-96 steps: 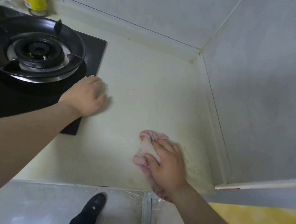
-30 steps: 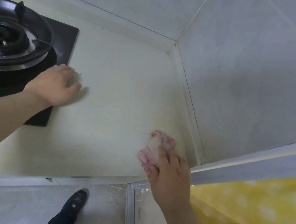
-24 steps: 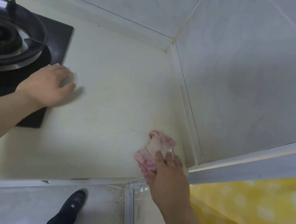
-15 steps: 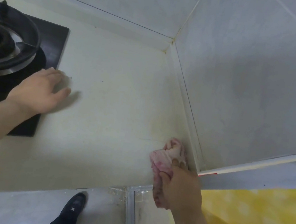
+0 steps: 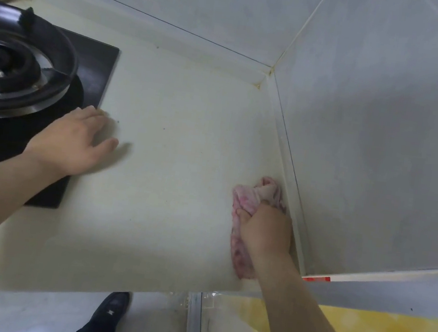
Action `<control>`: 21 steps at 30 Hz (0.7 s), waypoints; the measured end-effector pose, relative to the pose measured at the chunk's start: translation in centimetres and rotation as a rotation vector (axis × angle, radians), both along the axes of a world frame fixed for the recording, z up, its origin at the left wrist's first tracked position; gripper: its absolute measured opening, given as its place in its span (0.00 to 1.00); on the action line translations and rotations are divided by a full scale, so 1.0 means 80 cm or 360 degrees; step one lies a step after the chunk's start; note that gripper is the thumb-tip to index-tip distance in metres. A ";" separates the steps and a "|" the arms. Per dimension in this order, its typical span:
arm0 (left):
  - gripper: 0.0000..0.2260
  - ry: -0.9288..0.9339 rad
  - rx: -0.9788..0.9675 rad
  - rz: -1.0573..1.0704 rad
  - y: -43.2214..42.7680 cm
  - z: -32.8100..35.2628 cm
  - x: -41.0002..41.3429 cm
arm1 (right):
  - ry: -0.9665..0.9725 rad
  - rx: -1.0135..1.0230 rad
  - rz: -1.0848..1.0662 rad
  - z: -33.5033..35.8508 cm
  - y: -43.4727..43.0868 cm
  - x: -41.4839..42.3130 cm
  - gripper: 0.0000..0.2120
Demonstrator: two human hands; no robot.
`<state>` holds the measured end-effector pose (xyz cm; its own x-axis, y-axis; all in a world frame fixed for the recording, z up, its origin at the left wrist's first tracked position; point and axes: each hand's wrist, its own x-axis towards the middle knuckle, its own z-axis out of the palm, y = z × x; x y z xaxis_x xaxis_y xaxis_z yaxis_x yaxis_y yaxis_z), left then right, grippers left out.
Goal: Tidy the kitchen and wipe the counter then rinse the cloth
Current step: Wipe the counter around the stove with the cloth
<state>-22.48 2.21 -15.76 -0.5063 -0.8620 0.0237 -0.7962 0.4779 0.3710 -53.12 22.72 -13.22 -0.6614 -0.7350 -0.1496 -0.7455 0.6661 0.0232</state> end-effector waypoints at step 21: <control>0.30 -0.0037 -0.0022 -0.0029 -0.006 -0.003 0.002 | 0.0032 -0.0020 0.0304 -0.006 -0.068 -0.044 0.25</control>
